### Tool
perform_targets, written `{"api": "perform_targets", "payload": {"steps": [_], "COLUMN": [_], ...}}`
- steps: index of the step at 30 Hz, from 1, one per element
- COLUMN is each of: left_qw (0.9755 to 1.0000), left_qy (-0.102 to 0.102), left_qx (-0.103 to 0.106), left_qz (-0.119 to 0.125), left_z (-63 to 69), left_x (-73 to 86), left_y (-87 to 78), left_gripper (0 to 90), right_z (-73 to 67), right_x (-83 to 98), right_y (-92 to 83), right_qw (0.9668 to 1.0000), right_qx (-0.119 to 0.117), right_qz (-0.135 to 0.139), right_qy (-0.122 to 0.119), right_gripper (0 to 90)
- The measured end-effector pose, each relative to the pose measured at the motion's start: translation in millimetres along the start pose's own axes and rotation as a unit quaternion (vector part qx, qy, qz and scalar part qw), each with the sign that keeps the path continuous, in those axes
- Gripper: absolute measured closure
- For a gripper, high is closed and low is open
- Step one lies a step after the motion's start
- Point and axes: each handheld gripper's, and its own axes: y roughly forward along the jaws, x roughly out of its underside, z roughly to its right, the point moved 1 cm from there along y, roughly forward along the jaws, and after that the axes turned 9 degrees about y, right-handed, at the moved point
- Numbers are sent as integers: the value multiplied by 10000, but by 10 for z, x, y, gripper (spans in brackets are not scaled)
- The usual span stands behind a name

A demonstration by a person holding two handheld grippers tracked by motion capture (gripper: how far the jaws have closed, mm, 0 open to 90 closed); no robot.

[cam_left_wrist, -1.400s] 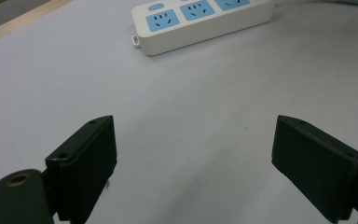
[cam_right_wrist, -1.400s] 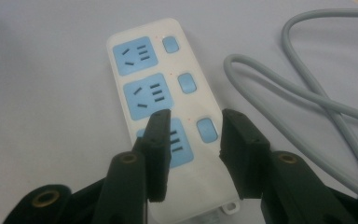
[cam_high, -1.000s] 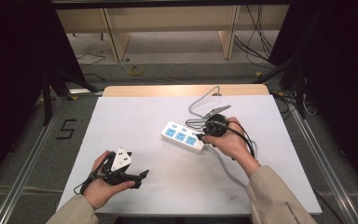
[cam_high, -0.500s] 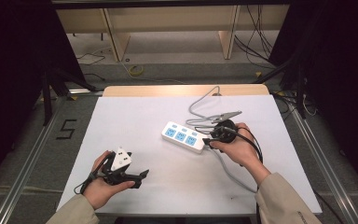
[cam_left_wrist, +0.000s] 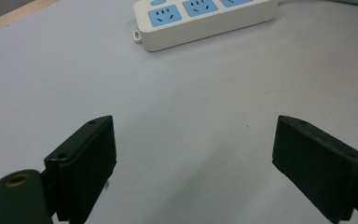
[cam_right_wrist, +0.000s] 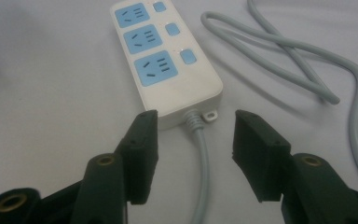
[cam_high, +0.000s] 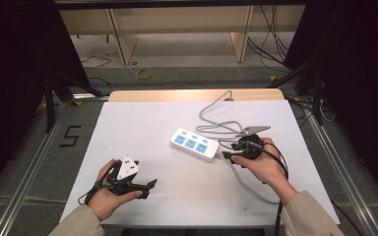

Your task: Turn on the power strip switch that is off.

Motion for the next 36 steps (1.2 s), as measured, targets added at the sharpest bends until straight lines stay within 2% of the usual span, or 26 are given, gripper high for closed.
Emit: {"api": "perform_targets", "payload": {"steps": [8, 14, 22, 29, 36], "left_qw": [10000, 10000, 10000, 10000, 10000], "left_qy": [-18, 0, -12, -14, 5], "left_qx": [-10, -6, 17, 13, 55], "left_qz": [7, -4, -15, -3, -31], "left_z": [3, 0, 6, 5, 11], "left_x": [3, 6, 9, 9, 8], "left_y": [-3, -9, -18, -26, -15], "left_gripper": [131, 131, 128, 127, 125], "right_z": [69, 133, 155, 144, 149], "right_x": [208, 380, 579, 697, 733], "right_y": [-154, -278, -368, -443, -483], "right_qw": [9997, 9990, 9981, 9971, 9963], "right_qx": [-36, -15, -28, -22, -19], "right_qz": [248, 428, 592, 747, 837], "right_qy": [13, 112, 138, 138, 176], "right_gripper": [415, 361, 336, 324, 312]}}
